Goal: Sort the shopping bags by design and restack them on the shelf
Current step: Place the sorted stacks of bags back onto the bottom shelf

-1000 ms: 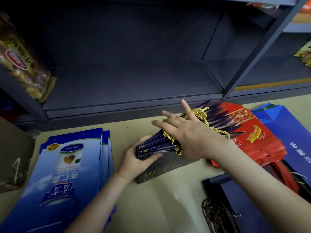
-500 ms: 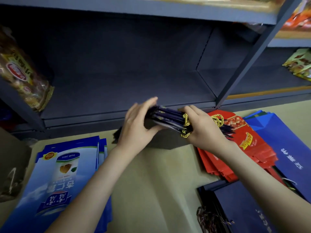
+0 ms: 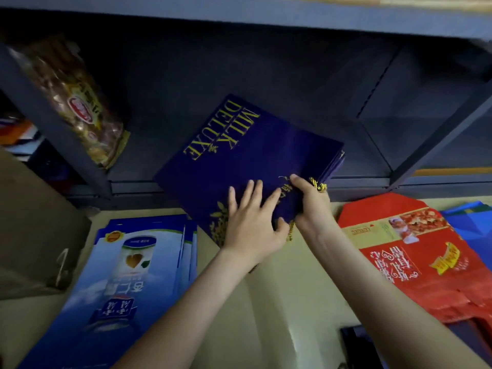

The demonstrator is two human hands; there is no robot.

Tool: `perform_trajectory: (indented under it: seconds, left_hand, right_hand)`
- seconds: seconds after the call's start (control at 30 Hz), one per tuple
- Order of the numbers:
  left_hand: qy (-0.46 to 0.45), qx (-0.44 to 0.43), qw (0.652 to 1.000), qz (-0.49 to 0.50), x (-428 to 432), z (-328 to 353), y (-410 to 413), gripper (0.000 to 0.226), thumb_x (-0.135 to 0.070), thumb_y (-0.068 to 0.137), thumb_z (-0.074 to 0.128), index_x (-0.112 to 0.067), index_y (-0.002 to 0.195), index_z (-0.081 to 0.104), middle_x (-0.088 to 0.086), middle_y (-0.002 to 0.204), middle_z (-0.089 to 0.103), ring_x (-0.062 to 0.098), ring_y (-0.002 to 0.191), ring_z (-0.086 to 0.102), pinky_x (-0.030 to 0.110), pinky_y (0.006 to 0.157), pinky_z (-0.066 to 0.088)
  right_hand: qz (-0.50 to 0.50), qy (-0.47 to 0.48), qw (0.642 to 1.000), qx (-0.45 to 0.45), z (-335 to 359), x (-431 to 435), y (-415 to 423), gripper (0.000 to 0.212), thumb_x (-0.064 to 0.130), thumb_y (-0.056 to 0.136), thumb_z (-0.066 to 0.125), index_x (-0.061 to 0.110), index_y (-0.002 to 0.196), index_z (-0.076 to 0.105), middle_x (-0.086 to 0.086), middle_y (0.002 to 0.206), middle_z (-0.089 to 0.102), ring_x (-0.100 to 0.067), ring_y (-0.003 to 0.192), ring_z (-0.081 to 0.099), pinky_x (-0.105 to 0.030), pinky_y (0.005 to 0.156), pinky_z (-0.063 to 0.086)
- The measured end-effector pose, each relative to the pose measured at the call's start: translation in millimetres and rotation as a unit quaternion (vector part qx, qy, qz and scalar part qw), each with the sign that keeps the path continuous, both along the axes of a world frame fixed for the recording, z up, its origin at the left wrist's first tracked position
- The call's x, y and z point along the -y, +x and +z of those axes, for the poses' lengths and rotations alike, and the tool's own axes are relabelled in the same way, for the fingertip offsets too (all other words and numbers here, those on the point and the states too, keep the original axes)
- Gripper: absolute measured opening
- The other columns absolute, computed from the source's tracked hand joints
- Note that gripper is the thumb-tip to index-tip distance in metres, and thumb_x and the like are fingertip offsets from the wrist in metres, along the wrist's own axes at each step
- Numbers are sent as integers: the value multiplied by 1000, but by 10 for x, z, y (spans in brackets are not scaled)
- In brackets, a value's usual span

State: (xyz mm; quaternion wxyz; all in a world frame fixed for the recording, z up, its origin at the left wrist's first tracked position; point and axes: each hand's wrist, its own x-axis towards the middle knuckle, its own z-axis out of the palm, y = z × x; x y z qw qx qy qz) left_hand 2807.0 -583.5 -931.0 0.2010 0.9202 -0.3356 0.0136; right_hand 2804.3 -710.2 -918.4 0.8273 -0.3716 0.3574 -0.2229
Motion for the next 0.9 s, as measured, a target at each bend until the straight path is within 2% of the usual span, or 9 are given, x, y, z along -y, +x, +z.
perform_trajectory:
  seconds: [0.2, 0.4, 0.53, 0.6, 0.63, 0.7, 0.73, 0.77, 0.9]
  left_hand:
    - [136, 154, 978, 47, -151, -557, -40, 89, -49, 76, 63, -13, 146, 23, 20, 141, 45, 34, 132, 41, 52, 112, 12]
    - [169, 194, 965, 59, -302, -994, 492, 47, -10, 83, 44, -11, 129, 35, 23, 122, 59, 36, 112, 59, 47, 95, 45]
    - [149, 193, 969, 40, -396, -1065, 775, 54, 1, 67, 75, -2, 111, 43, 22, 103, 67, 34, 95, 67, 41, 79, 54]
    - [147, 193, 969, 35, -449, -1020, 842, 61, 4, 57, 79, -3, 105, 43, 19, 95, 67, 32, 88, 67, 38, 73, 54]
    - [148, 197, 969, 33, -473, -1000, 861, 60, 5, 55, 78, -4, 104, 43, 18, 92, 67, 32, 85, 67, 38, 71, 54]
    - [143, 206, 968, 23, -509, -969, 893, 54, 4, 58, 72, -5, 102, 43, 15, 88, 66, 31, 81, 66, 37, 69, 53]
    - [137, 214, 967, 18, -529, -951, 913, 50, 3, 60, 69, -5, 102, 43, 14, 87, 65, 30, 78, 65, 37, 68, 52]
    - [130, 221, 966, 15, -559, -921, 936, 45, 2, 63, 65, -6, 101, 43, 13, 84, 65, 29, 75, 64, 37, 68, 52]
    - [127, 259, 957, 15, -818, -808, 1181, 37, 2, 68, 57, -8, 101, 44, 9, 76, 60, 26, 66, 58, 36, 64, 48]
  right_hand:
    - [-11, 169, 981, -89, -581, -194, 346, 33, 5, 82, 67, 4, 114, 60, -11, 100, 70, -30, 84, 69, -51, 78, 56]
    - [74, 174, 977, -94, -864, -432, 379, 43, 16, 81, 72, 8, 121, 60, -12, 108, 70, -29, 96, 69, -50, 83, 55]
    - [187, -2, 965, -182, -765, -437, 216, 59, 31, 73, 80, 14, 123, 53, 2, 105, 65, -16, 97, 59, -35, 88, 45]
    - [125, -250, 932, -230, -768, -326, 33, 79, 33, 64, 86, 16, 127, 42, 1, 113, 58, -15, 101, 53, -34, 91, 40]
    - [84, -447, 859, -235, -742, -265, -41, 90, 35, 57, 89, 14, 129, 40, -5, 120, 55, -21, 108, 51, -39, 95, 39]
    - [102, -779, 583, -209, -721, -180, -109, 105, 41, 48, 89, 11, 136, 39, -16, 130, 49, -32, 122, 41, -46, 102, 31]
    - [146, -855, 457, -196, -759, -160, -80, 111, 42, 45, 89, 13, 139, 38, -18, 135, 46, -33, 128, 36, -48, 106, 25]
    - [187, -888, 377, -186, -778, -150, -9, 113, 40, 44, 90, 16, 141, 38, -19, 139, 44, -34, 132, 33, -51, 109, 20]
    - [191, -930, 279, -141, -851, -169, 465, 81, 10, 58, 81, 8, 129, 43, -20, 114, 60, -39, 114, 54, -52, 105, 30]
